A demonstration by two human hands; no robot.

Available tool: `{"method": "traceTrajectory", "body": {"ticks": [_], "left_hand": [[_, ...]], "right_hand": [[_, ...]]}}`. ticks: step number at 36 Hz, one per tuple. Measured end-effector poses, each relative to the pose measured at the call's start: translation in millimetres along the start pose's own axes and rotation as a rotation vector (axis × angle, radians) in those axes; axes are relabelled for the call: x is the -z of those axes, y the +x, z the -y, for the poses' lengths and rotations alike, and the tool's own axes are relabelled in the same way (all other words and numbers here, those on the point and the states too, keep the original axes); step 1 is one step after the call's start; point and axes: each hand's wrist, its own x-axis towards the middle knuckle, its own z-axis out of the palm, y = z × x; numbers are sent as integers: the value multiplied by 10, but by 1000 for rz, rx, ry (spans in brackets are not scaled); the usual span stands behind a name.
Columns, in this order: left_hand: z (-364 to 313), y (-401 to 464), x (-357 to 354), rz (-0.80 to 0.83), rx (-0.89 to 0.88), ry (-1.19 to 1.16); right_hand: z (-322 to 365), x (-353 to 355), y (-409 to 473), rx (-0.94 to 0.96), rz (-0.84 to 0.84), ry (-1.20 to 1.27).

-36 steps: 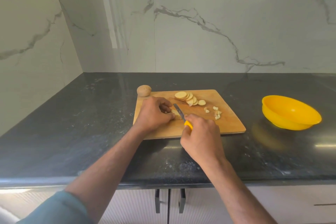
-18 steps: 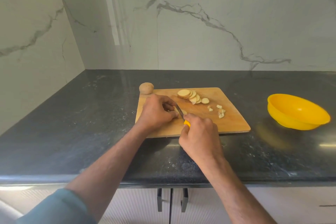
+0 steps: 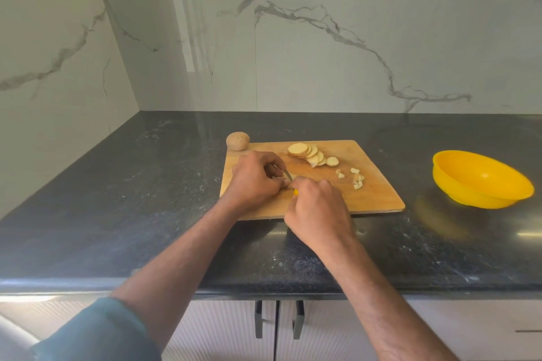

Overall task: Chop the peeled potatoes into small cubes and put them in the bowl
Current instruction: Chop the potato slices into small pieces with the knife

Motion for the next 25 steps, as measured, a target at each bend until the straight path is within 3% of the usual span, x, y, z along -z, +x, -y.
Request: {"method": "traceTrajectory", "body": {"ticks": [15,25], "left_hand": [[-41,-9,-10,55,-26,96],[-25,-23,38,-5,23,-3]], "right_hand": [[-226,311,-433,-30,42,54],[-250,227,-329,-94,-119,154]]}}
